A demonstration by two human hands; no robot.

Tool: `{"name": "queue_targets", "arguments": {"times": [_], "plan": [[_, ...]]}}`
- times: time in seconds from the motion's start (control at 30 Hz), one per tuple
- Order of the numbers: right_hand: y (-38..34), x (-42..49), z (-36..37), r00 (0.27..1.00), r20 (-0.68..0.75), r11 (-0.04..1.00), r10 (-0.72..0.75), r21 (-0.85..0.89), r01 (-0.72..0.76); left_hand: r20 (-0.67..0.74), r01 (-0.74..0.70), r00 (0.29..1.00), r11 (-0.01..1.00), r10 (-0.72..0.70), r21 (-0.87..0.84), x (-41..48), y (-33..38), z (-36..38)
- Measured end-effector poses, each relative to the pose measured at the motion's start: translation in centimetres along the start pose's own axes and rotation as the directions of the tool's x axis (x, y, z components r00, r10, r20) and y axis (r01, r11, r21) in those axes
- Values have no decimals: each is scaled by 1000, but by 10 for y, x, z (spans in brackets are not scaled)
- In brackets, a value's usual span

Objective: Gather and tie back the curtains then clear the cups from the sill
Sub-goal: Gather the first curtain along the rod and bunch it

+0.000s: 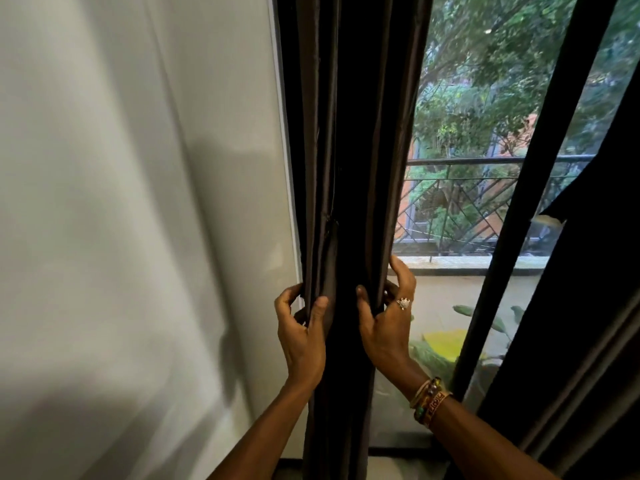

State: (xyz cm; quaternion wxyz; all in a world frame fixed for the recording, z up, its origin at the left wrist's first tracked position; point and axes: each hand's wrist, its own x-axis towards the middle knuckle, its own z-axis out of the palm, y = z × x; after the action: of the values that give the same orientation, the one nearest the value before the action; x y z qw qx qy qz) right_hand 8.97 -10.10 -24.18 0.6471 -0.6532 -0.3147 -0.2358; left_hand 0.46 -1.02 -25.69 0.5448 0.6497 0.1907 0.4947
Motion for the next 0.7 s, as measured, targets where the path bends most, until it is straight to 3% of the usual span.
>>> {"name": "queue_targets", "arguments": {"times": [0.1, 0.2, 0.27, 0.37, 0.43, 0.7], "plan": [[2, -8, -8, 974, -40, 973, -222, -67, 219, -62, -57, 996, 996, 61, 66, -7, -5, -3], [1, -16, -17, 942, 93, 930, -322, -154, 333, -65, -100, 992, 987, 109, 127, -4, -17, -8], [-2, -21, -19, 959, 191, 952, -209, -187, 244, -65, -122, 989, 981, 133, 154, 1, -21, -8], [-5, -21, -11, 962, 246, 874, -121, -433, 221, 46, -162, 987, 964, 156, 211, 5, -21, -4], [-6, -14, -4, 969, 232, 885, 83, -465, 36, 80, -202, 979, 938, 187, 280, 6, -23, -1], [16, 10, -10, 974, 52, 823, 219, -546, -156, -294, 35, 956, 982, 23, 188, 34, -27, -28]]}}
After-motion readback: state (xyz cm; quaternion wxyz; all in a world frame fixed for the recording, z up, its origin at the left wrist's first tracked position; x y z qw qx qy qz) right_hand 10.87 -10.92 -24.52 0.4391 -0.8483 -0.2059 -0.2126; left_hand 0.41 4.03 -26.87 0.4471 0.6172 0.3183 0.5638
